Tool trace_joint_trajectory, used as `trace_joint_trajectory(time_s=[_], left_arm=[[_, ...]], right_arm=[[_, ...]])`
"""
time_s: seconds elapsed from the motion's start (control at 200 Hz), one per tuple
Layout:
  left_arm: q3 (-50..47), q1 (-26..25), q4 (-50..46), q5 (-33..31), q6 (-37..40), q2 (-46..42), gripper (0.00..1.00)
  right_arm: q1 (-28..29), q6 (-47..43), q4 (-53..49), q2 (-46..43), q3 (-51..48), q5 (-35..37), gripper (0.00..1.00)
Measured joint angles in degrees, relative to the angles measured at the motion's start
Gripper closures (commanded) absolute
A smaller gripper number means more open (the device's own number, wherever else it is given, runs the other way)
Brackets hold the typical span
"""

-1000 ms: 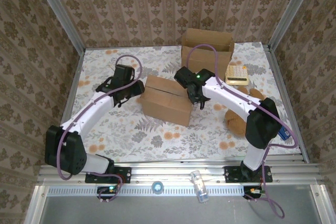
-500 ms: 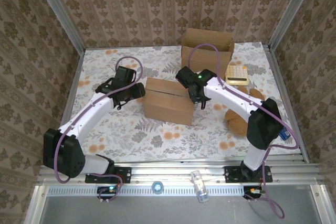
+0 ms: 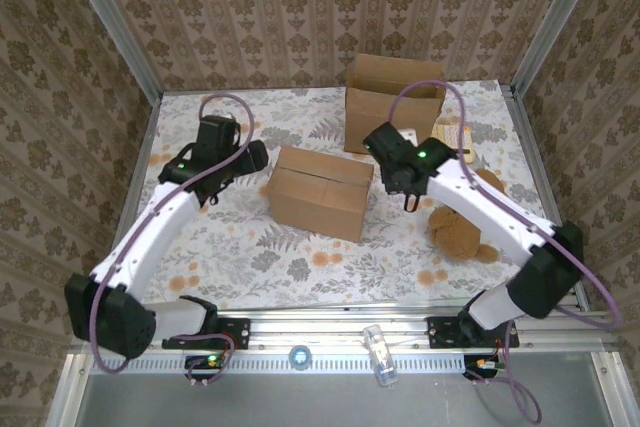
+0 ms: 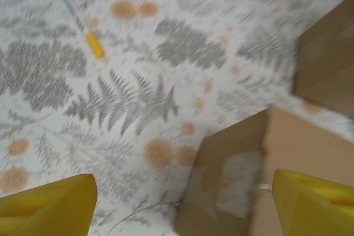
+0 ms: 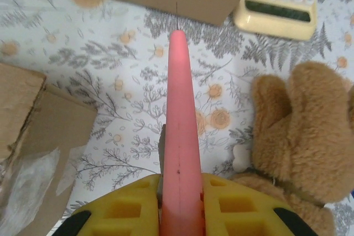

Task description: Unpack the express box

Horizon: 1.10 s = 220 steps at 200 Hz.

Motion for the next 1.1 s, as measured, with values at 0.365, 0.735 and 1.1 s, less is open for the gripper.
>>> trace_joint_trajectory(time_s=[0.365,0.735,1.1], left_arm=[[-4.44,-5.46,20.50,27.76,2.29,-6.16,0.19],[-8.24,-14.29,48.11,49.31,-1.36,-3.04,0.12],[-8.00,-18.82,64.78,52.68,-7.26,3.61,0.17]], right_arm=[[-1.77,-2.75,26.80,-28.09,-17.33,-25.05,1.00],[-2.14,0.72,56.70,-35.89,-30.36,-44.46,1.00],[-2.16,4.31,69.75,-34.07,-31.76,-52.70,1.00]])
